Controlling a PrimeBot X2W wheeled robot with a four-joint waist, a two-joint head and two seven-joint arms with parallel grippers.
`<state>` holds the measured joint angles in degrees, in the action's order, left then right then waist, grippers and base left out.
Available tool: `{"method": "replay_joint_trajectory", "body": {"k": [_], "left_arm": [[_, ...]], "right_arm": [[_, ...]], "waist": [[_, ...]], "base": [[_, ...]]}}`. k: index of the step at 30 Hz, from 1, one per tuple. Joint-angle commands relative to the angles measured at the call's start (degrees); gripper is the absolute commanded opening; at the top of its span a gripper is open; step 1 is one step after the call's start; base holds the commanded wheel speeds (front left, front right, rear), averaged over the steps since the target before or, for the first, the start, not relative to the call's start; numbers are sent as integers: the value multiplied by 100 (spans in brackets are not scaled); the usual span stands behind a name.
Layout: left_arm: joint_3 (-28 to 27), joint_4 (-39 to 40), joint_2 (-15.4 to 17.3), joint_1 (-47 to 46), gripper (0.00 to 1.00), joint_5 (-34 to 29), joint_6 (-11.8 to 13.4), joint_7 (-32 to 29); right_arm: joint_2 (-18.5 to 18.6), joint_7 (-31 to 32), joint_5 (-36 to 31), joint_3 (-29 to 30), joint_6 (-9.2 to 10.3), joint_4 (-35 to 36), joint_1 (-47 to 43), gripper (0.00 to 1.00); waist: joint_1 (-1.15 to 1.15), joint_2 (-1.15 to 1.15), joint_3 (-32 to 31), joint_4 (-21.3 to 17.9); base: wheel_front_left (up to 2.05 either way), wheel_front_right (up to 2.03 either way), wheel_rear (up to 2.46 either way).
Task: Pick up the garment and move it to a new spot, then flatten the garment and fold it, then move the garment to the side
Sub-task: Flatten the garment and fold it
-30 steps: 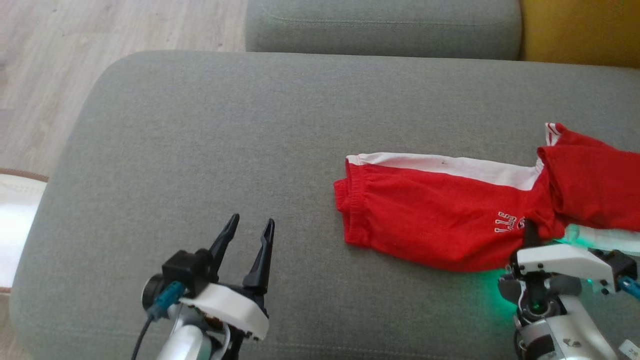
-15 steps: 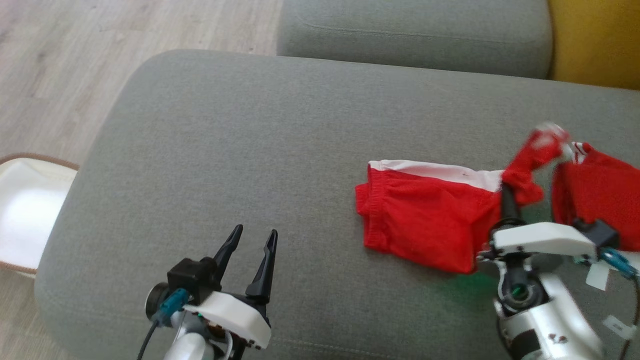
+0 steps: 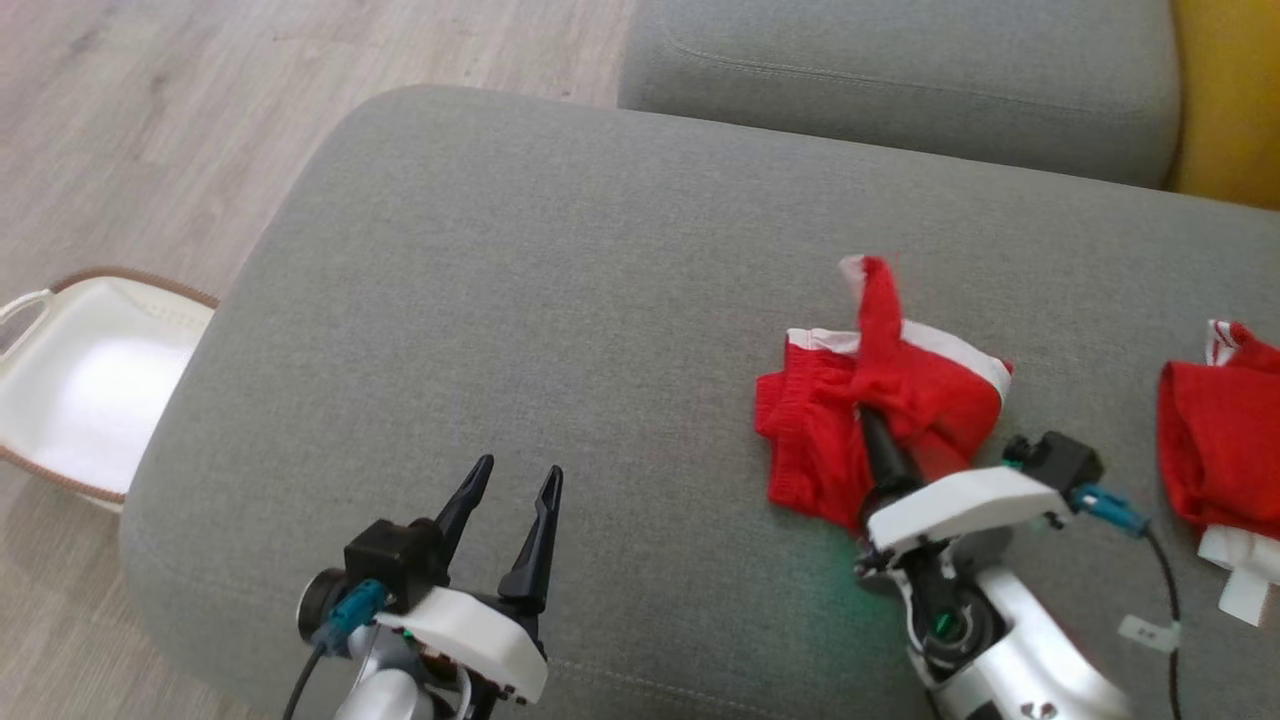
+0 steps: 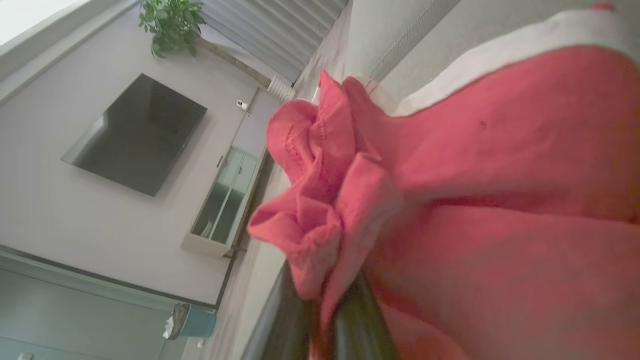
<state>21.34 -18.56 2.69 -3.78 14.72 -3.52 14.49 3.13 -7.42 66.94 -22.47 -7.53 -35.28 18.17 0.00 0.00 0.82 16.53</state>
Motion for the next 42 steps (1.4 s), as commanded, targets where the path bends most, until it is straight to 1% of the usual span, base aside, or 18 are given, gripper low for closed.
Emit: {"method": "replay_joint_trajectory", "body": {"k": [1, 2, 3, 4, 6, 9, 13, 17, 24, 28, 31, 33, 35, 37, 42], "left_arm": [[-191, 151, 19, -200, 100, 33, 12, 51], [-191, 148, 19, -195, 100, 34, 11, 51], [-193, 147, 19, -190, 100, 35, 13, 51], [-198, 148, 19, -185, 100, 37, 15, 51], [-209, 151, 19, -179, 100, 38, 13, 51], [-220, 152, 19, -176, 100, 36, 8, 51], [-216, 145, 19, -177, 100, 39, 4, 51], [-174, 138, 19, -210, 100, 55, 1, 51], [-152, 121, 19, -240, 100, 80, 22, 51], [-220, 117, 19, -196, 100, 72, 56, 51], [-310, 151, 19, -192, 100, 52, 52, 51], [-368, 210, 19, -201, 100, 37, 52, 51], [-437, 300, 19, -223, 100, 29, 64, 51], [-504, 425, 19, -263, 100, 30, 72, 51], [-714, 827, 19, -343, 100, 173, 117, 51]], "right_arm": [[-25, 23, -63, -247, 4, 54, 219, 0], [-25, 40, -56, -314, 4, -9, 220, 0], [-25, 35, -51, -369, 4, -62, 223, 94], [-25, 3, -71, -421, 4, -106, 237, 100], [-25, -95, -198, -552, 4, -147, 286, 100], [-25, -181, -246, -670, 4, -130, 321, 100], [-25, -224, -275, -990, 4, -46, 387, 100], [-25, -113, -317, -1351, 4, -124, 436, 100], [-25, 262, -276, -1806, 4, -590, 474, 100], [-25, 381, -208, -1993, 4, -697, 524, 100], [-25, 188, -362, -2059, 4, -714, 685, 100], [-25, -2, -575, -2021, 4, -760, 799, 100], [-1, -266, -946, -1918, 4, -886, 935, 100], [106, -494, -1389, -1759, 4, -1020, 1048, 100], [416, -738, -2546, -960, 4, -1152, 1100, 100]], "waist": [[0, 0, -6, 58], [0, 0, -8, 75], [0, 0, -10, 89], [0, 0, -9, 101], [0, 0, -8, 119], [0, 0, -7, 130], [0, 0, 2, 144], [0, 0, 20, 173], [0, 0, 16, 210], [0, 0, -2, 105], [0, 0, -34, -138], [0, 0, -61, -314], [0, 0, -78, -503], [0, 0, -92, -674], [0, 0, -109, -1116]], "base": [[0, 0, 0], [0, 0, 0], [0, 0, 0], [0, 0, 0], [0, 0, 0], [0, 0, 0], [0, 0, 0], [0, 0, 0], [0, 0, 0], [0, 0, 0], [0, 0, 0], [0, 0, 0], [0, 0, 0], [0, 0, 0], [0, 0, 0]]}}
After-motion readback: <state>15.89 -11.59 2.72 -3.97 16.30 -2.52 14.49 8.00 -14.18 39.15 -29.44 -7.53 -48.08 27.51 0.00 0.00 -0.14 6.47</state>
